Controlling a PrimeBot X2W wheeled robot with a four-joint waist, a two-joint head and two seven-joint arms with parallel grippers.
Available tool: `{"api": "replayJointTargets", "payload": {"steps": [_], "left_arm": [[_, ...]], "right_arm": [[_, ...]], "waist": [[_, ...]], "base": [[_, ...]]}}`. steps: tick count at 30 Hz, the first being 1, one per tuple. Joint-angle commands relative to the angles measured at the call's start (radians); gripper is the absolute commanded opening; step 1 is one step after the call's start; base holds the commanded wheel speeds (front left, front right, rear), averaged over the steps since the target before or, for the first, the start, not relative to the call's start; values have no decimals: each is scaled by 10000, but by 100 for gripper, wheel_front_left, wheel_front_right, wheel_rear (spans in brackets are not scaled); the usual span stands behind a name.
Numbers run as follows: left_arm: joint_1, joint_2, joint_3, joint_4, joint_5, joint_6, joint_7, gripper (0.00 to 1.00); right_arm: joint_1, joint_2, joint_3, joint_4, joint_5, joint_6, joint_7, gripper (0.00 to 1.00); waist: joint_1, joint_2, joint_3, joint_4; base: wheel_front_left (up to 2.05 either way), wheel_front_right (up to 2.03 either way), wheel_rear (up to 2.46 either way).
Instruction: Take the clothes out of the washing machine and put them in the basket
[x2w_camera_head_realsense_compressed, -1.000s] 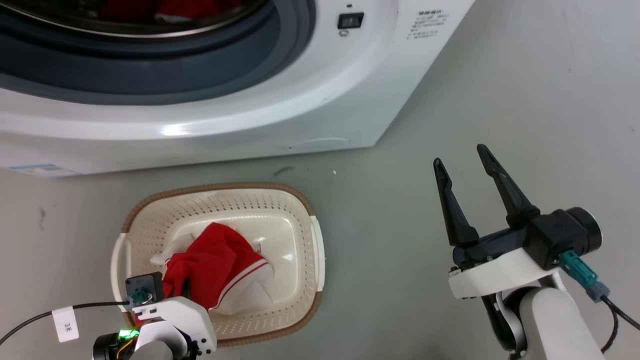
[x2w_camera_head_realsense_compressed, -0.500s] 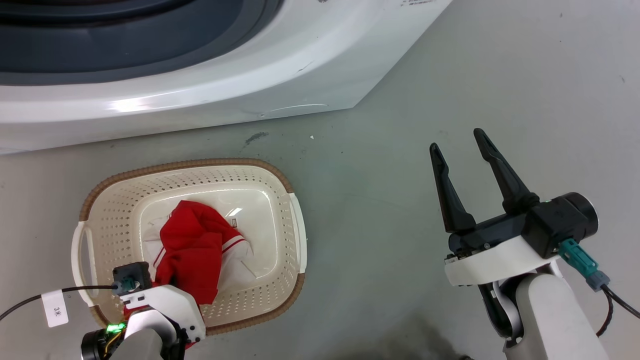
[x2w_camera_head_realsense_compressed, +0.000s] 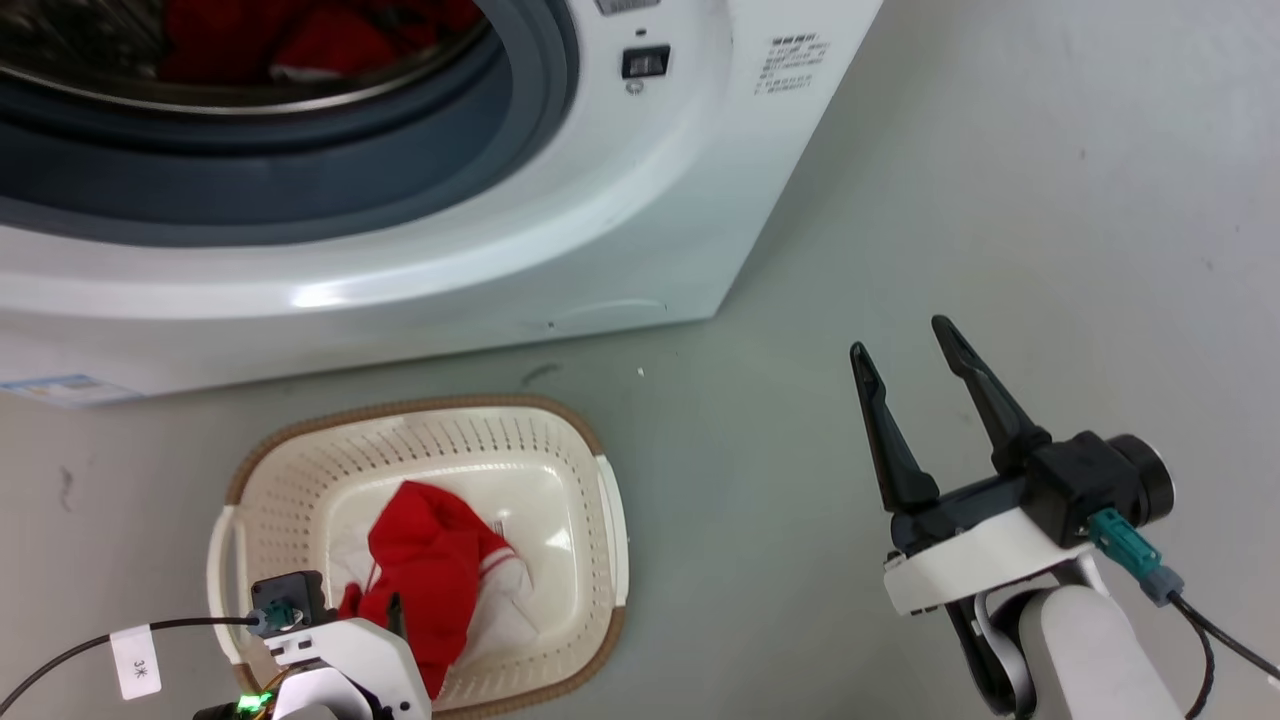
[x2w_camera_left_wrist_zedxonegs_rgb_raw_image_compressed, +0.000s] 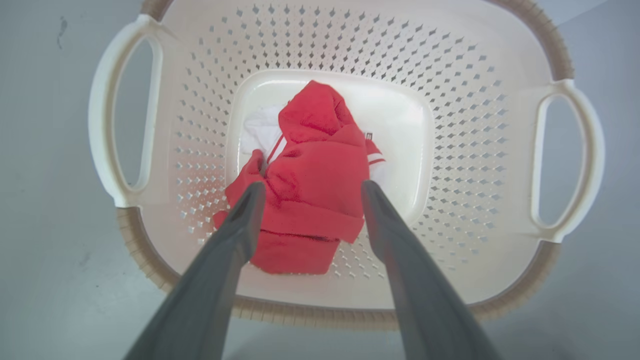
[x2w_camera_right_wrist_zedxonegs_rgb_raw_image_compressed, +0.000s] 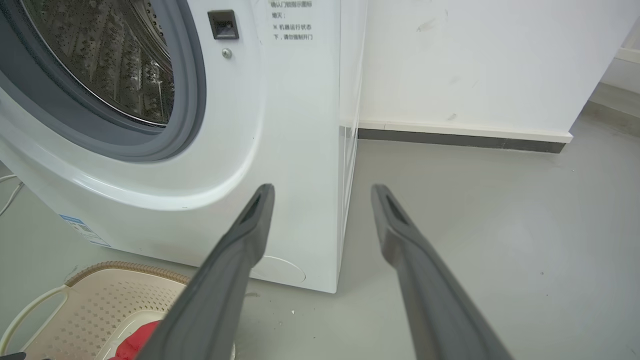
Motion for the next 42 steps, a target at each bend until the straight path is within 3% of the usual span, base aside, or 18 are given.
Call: {"api": "replayJointTargets", "payload": {"steps": [1, 16, 23, 33, 42], "left_arm": [[227, -60, 50, -320, 56, 22, -65, 100], [1563, -354, 538, -4045, 958, 293, -54, 100], [887, -276, 769, -5217, 1426, 187, -53, 100], [-1734, 479, 618, -3651, 1811, -149, 82, 100], [-4488, 1296, 309, -1853, 2084, -334, 968, 100]], "right_arm": [[220, 13, -28, 46, -71, -10, -9, 100], [1261, 13, -260, -383, -346, -10, 647, 100], [1533, 13, -200, -665, -249, -10, 829, 100], [1228, 15, 280, -768, -48, -10, 743, 100], [506, 15, 1019, -640, 431, -10, 376, 100]], "waist": [[-1, 0, -930, 237], [-1, 0, -2903, 796], [-1, 0, -3122, 654], [-1, 0, -2587, 18], [-1, 0, -1015, -649]], "base": [[0, 0, 0], [0, 0, 0], [0, 0, 0], [0, 0, 0], [0, 0, 0]]}}
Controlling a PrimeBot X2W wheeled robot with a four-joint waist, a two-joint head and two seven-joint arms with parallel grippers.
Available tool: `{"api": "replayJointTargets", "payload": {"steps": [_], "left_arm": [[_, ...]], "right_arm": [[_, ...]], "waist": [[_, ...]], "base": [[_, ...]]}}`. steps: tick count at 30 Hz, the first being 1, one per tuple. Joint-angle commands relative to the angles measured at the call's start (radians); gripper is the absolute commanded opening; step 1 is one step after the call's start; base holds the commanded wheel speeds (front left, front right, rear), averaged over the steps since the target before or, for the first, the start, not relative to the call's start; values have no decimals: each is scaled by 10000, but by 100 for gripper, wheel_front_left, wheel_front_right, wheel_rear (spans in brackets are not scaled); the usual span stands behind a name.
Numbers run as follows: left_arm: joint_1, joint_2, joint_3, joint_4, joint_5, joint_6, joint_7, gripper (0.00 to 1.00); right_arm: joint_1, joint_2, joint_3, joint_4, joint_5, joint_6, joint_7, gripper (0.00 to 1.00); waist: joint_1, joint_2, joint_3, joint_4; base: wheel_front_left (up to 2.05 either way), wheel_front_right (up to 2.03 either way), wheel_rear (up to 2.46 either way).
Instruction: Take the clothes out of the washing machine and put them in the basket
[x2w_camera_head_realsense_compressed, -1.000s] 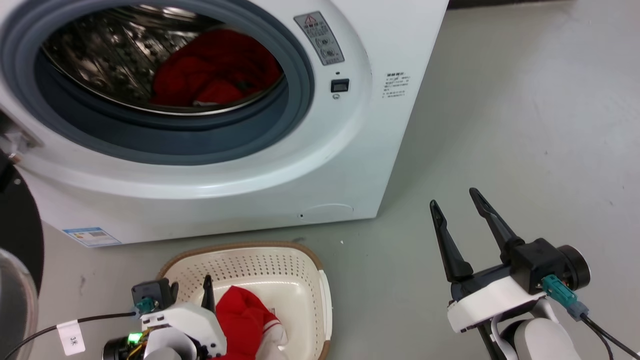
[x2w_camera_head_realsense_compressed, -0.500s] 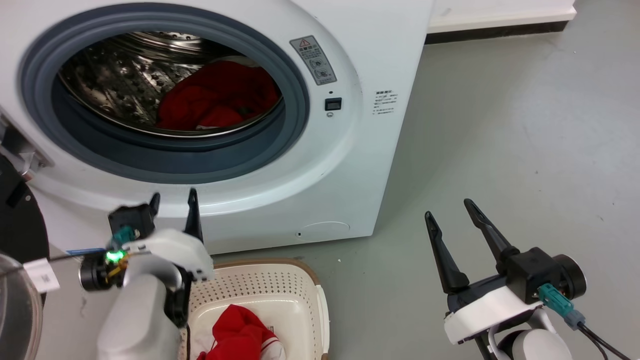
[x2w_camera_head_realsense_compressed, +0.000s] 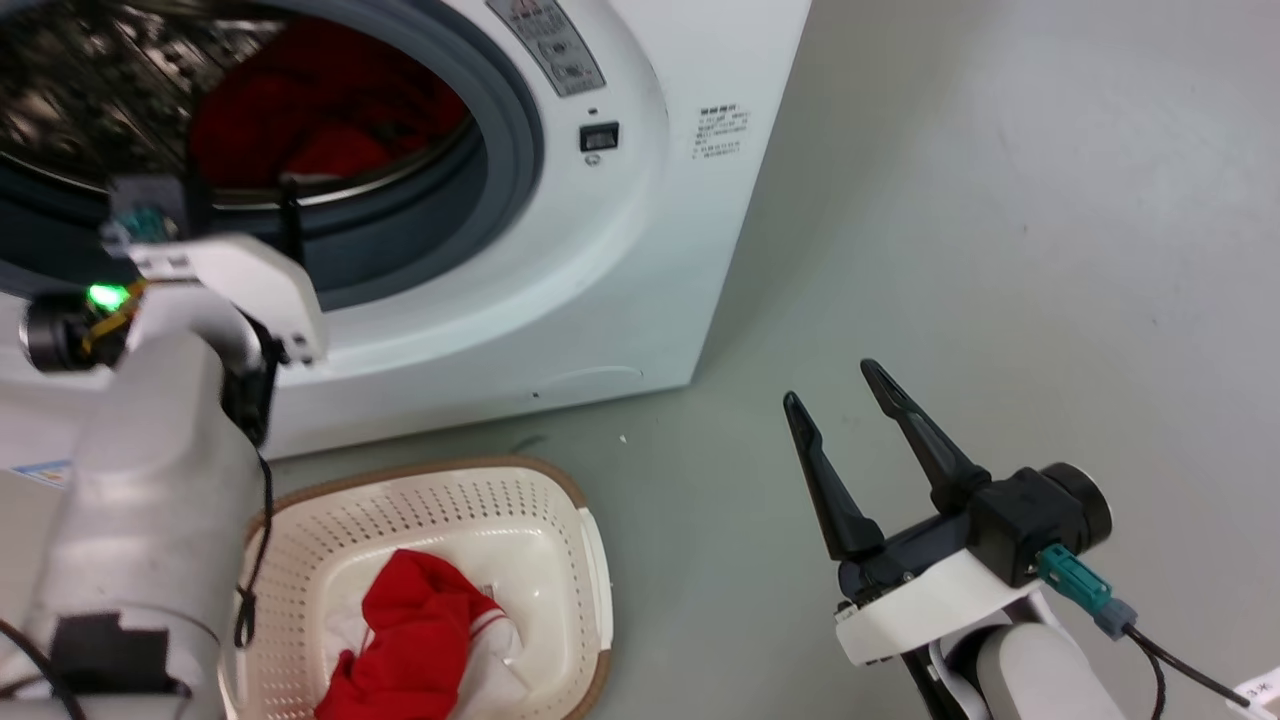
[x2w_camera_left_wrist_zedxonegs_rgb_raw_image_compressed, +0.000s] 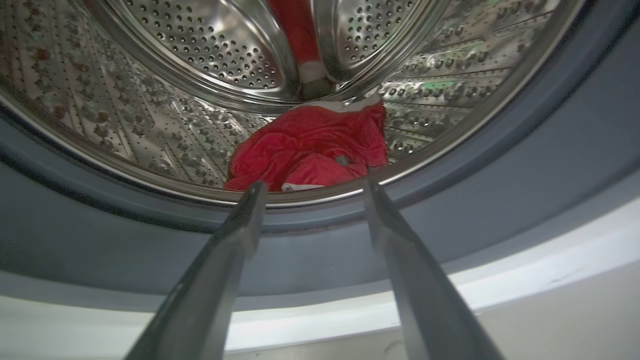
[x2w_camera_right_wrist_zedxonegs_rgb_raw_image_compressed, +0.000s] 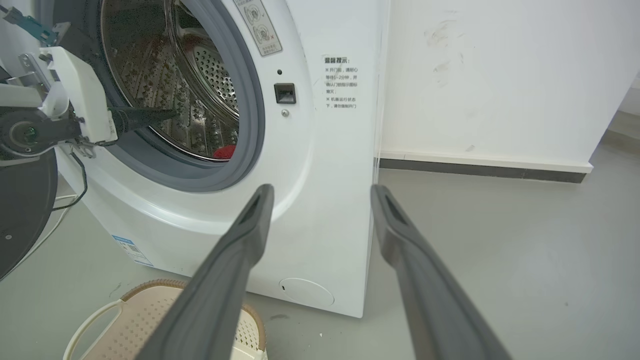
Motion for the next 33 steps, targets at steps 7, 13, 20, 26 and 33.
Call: {"api": "replayJointTargets", "payload": {"steps": [7, 13, 20, 26, 33], "left_arm": [[-2273, 832, -347, 644, 391, -59, 899, 100], [-3833, 1493, -575, 1015, 630, -71, 1705, 100], [-5382, 2283, -1016, 1151, 1035, -145, 2906, 100], [-6357, 2630, -1217, 1328, 1150, -154, 4265, 100], [-6700, 2905, -1195, 1565, 1024, 63, 5714, 100]], "right_arm": [[-883, 20, 606, 158, 441, -8, -378, 100], [-1336, 23, 1154, 167, 779, -7, -494, 100], [-1360, 23, 1584, -354, 1163, -7, -488, 100], [-1199, 23, 1930, -769, 1317, -7, -491, 100], [-1077, 23, 2282, -1190, 1473, -7, -491, 100]], "waist": [[0, 0, 2089, -900], [0, 0, 3068, -1431], [0, 0, 3929, -2036], [0, 0, 4389, -2391], [0, 0, 4704, -2760]], "base": [[0, 0, 0], [0, 0, 0], [0, 0, 0], [0, 0, 0], [0, 0, 0]]}}
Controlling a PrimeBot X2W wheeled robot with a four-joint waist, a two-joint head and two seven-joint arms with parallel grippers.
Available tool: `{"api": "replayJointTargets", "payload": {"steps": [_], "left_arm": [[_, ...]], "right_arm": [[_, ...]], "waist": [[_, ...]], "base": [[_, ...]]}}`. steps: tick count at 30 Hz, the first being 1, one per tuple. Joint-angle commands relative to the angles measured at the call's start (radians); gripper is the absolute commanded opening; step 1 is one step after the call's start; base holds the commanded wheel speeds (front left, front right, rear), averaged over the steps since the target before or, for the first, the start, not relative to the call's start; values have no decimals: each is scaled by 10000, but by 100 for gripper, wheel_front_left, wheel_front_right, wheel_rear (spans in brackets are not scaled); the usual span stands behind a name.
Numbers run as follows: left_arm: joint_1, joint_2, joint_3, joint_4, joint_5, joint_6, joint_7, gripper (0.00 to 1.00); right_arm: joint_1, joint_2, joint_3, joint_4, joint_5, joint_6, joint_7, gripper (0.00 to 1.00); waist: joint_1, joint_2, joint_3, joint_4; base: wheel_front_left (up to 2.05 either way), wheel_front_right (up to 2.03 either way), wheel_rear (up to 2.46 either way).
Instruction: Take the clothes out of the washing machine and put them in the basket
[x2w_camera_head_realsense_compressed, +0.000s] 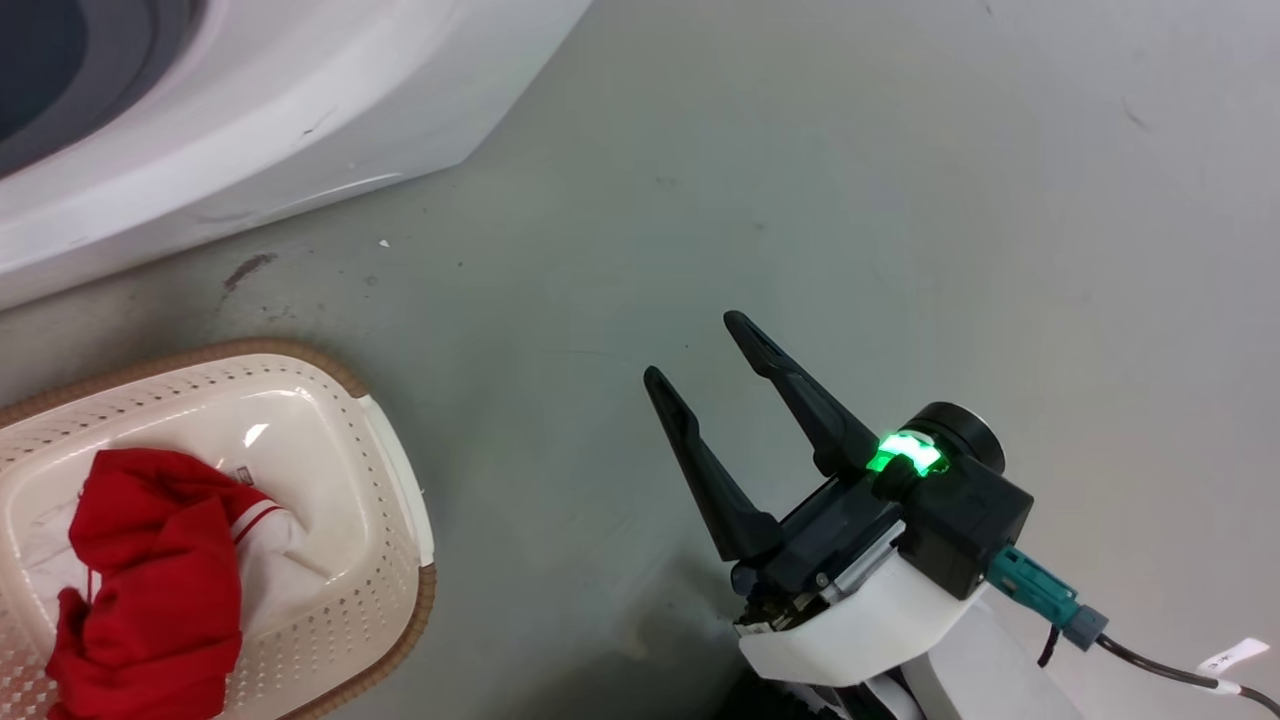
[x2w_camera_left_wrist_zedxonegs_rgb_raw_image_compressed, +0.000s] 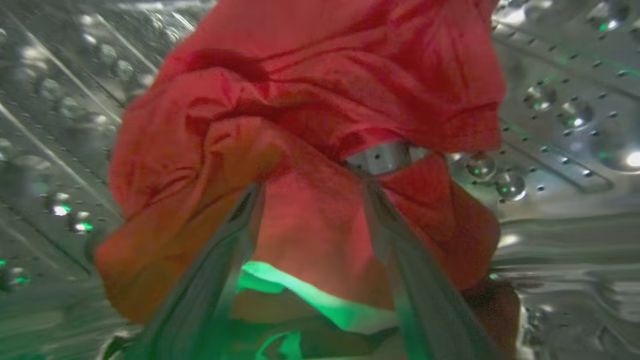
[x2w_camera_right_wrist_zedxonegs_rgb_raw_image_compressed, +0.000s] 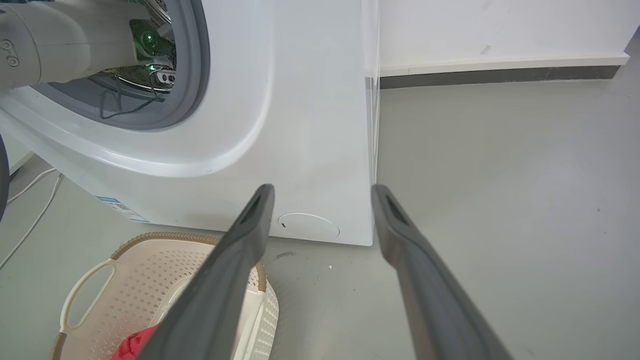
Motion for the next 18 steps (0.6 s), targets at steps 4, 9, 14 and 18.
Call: {"api": "replayJointTargets", "payload": {"steps": [4, 9, 14, 18], "left_arm": [[166, 185, 186, 123, -223, 344, 409, 100], [587, 290, 144, -21, -259, 583, 416, 0], [722, 437, 75, -743, -158, 1082, -419, 0], [758, 507, -13, -1418, -62, 1346, -1208, 0]], "right_arm": [[108, 26, 166, -323, 161, -7, -21, 100], [140, 27, 149, -432, 206, -7, -21, 100], [94, 26, 87, -495, 224, -7, -20, 100], [118, 26, -30, -434, 168, -7, -20, 100]], "waist": [[-2, 0, 241, -280], [-2, 0, 309, -388], [-2, 0, 262, -424], [-2, 0, 78, -359]], "base": [[0, 0, 0], [0, 0, 0], [0, 0, 0], [0, 0, 0]]}}
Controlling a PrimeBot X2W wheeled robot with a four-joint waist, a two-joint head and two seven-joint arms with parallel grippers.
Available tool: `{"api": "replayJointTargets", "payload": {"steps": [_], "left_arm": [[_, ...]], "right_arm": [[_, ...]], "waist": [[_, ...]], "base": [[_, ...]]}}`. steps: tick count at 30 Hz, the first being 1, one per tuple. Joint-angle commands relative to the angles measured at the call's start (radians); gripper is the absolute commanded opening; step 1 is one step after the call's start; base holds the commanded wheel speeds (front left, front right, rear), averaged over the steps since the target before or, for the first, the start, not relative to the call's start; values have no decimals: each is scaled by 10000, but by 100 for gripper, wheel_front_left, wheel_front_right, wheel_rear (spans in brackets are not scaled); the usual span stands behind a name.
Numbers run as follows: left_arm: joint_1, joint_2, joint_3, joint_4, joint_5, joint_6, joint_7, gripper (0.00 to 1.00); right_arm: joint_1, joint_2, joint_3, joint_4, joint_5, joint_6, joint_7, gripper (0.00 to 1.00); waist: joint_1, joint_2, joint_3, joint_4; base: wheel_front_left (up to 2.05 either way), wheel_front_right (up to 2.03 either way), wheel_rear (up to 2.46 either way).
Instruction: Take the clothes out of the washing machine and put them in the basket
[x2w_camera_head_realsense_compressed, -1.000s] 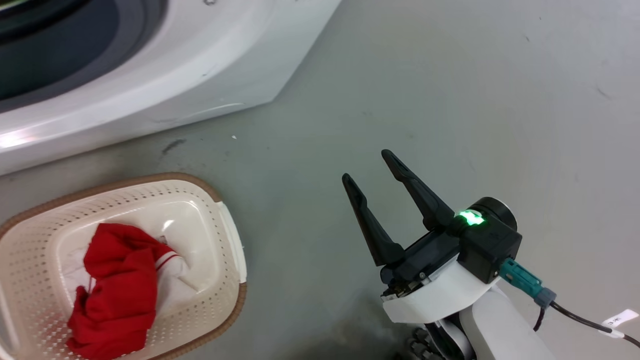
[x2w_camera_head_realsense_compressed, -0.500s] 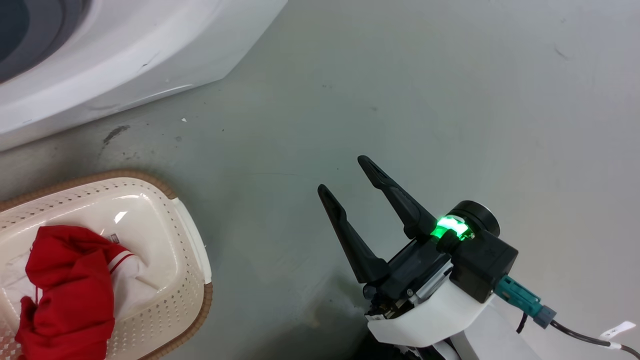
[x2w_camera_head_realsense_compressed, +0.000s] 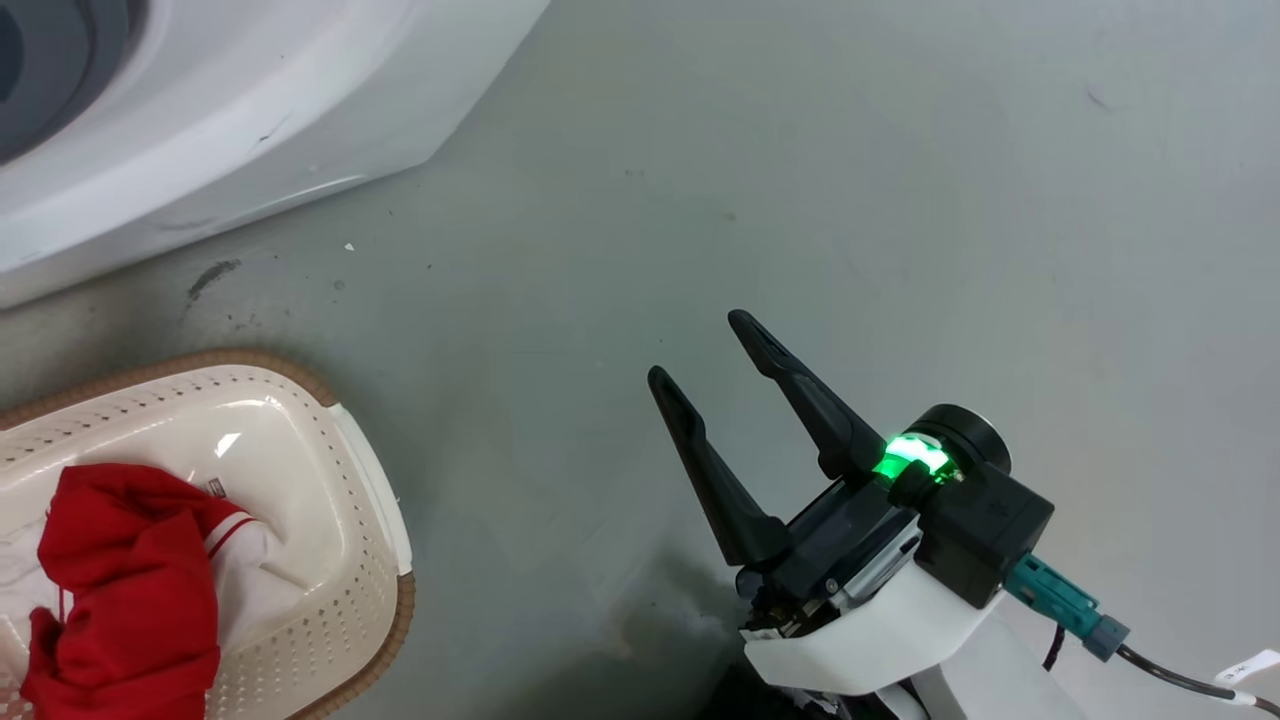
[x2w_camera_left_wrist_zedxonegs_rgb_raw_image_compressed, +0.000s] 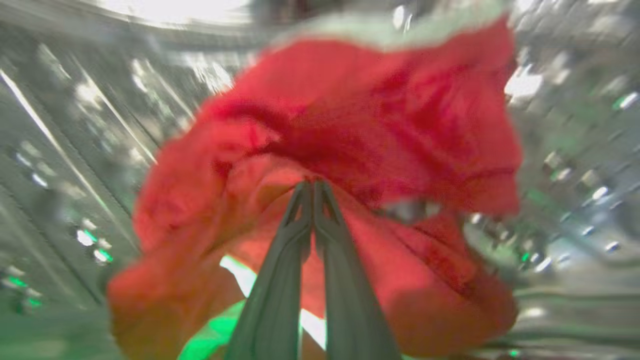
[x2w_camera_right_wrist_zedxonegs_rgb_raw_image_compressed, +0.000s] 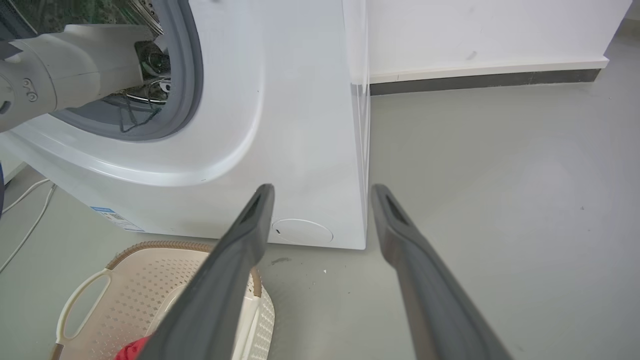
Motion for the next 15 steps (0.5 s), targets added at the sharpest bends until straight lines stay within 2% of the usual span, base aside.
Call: {"api": "replayJointTargets", "payload": {"steps": [1, 8, 15], "left_arm": [[127, 48, -41, -269, 58, 95, -310, 0], [454, -75, -81, -1046, -24, 250, -1476, 0], [1533, -546, 129, -1372, -551, 289, -2892, 0]], "right_arm": [[-55, 24, -63, 39, -31, -7, -20, 100], [-124, 24, -270, 100, -174, -7, -18, 100], [-133, 22, -586, 268, -464, -7, -18, 100]], "waist": [[-1, -1, -114, 62], [-1, -1, -465, 295], [-1, -1, -1295, 707]], "base": [[0, 0, 0], [0, 0, 0], [0, 0, 0]]}}
